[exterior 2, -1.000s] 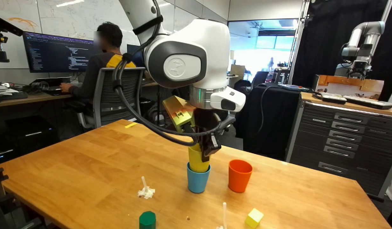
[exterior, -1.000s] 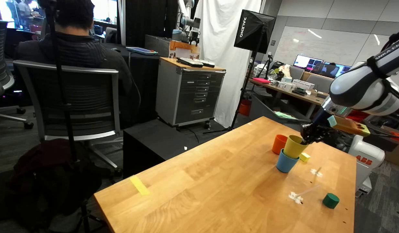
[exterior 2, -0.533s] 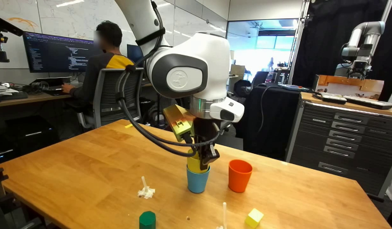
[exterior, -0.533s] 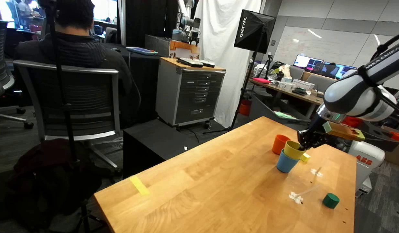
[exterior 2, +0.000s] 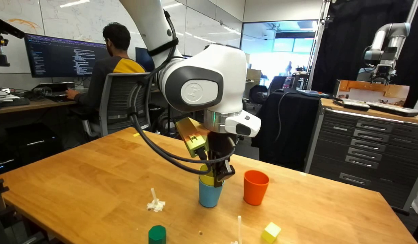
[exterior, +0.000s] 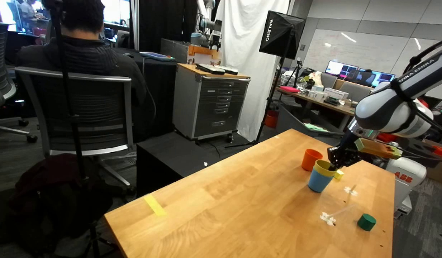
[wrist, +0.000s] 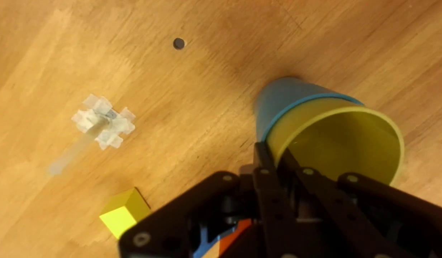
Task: Take the yellow cup and put it inside the blue cup, then place both inside the orange cup
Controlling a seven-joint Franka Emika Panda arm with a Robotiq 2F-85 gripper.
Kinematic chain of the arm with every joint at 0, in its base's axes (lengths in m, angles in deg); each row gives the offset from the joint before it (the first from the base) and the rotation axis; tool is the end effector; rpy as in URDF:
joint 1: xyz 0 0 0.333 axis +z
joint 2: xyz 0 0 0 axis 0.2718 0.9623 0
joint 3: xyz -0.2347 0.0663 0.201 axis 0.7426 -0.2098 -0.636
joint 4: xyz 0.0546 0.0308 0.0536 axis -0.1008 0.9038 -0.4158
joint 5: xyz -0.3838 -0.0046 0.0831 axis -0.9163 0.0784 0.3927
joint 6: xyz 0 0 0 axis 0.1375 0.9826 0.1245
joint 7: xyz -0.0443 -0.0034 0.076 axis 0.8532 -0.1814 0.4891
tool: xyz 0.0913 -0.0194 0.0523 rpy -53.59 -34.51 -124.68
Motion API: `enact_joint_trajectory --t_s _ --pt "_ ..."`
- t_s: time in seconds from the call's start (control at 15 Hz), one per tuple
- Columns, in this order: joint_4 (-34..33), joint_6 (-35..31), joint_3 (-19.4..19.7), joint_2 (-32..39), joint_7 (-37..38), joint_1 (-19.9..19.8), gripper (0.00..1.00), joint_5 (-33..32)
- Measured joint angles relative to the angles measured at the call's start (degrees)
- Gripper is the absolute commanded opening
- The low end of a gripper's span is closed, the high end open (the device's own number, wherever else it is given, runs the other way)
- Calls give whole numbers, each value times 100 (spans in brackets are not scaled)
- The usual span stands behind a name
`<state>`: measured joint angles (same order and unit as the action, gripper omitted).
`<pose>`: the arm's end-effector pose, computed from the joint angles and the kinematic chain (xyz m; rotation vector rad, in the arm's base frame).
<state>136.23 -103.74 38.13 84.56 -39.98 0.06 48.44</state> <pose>0.5540 -0.2249 0.1534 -2.9680 0.9031 -0.1607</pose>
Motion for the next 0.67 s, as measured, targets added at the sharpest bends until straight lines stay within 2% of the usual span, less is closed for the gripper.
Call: enact_joint_trajectory --t_s 0.4,0.53,0.67 --pt "-41 0 0 24 7 38 85 0" --pt "-44 0 0 24 7 66 90 0" --pt "-44 0 0 24 7 99 92 0"
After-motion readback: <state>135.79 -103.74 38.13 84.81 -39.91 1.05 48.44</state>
